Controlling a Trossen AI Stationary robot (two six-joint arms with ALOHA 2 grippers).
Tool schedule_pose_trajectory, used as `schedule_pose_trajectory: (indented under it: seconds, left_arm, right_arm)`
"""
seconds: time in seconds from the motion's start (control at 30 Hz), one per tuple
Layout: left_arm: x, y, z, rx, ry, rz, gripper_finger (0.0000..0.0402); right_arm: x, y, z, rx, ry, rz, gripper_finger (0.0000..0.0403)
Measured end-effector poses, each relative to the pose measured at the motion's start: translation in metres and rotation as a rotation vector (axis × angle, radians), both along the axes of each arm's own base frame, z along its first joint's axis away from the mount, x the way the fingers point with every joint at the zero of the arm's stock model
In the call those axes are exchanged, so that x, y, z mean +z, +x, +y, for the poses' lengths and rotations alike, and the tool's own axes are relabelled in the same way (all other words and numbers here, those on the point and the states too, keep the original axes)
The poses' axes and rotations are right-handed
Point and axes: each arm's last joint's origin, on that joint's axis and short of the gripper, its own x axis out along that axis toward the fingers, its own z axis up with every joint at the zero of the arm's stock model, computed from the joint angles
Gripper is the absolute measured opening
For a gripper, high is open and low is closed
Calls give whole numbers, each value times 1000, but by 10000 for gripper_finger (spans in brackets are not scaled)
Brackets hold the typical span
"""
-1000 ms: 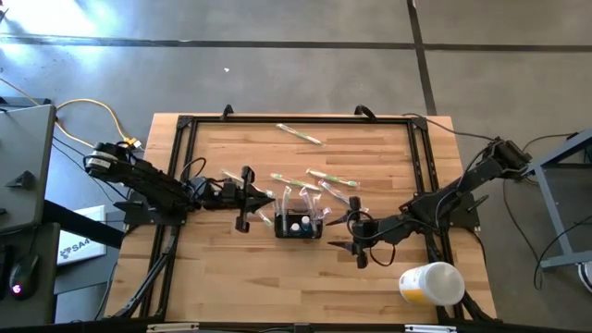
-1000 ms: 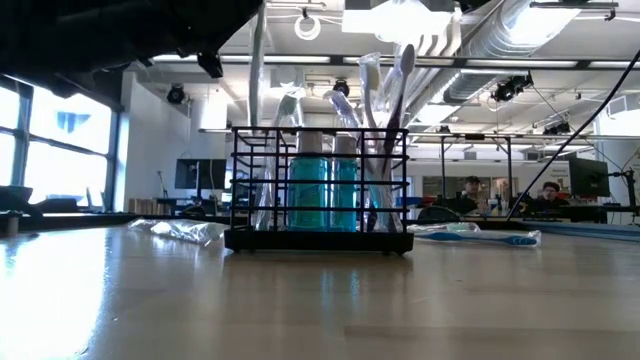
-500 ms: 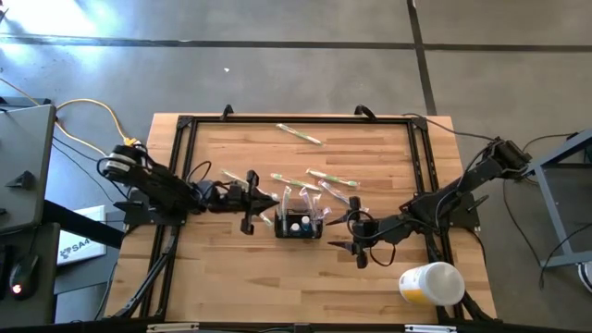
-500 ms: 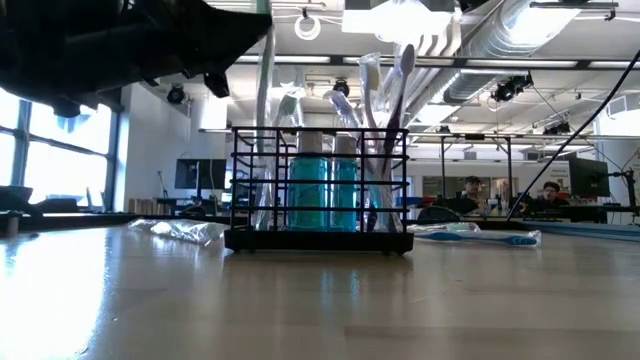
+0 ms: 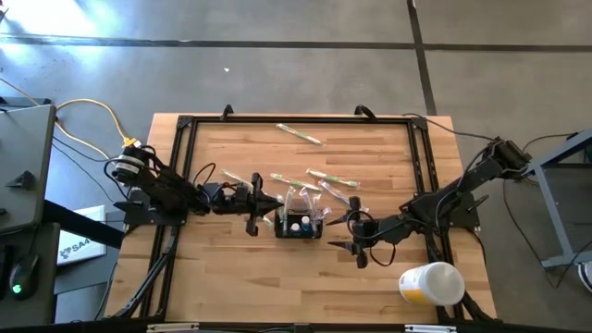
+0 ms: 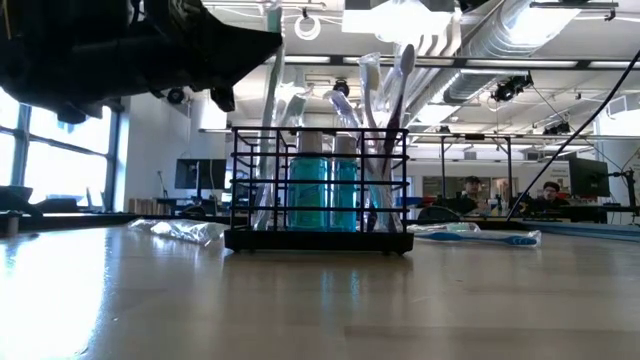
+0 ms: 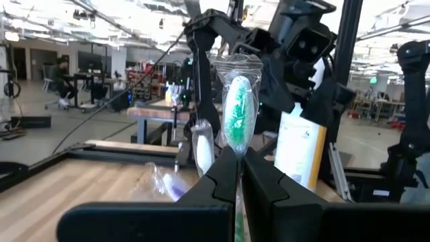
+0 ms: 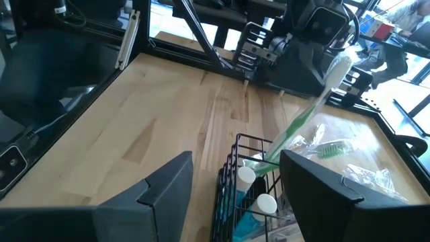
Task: Pick & Place toothbrushing station
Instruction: Put the green toothbrush into the wire organizer
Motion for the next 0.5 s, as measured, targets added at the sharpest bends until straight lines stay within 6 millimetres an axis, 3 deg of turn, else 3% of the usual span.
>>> schedule_pose_trajectory:
  seconds: [0.5]
  left_arm:
    - [-3, -2, 0, -13, 0, 16, 1]
  right_arm:
    - [-1, 0, 0, 0, -6, 10, 216]
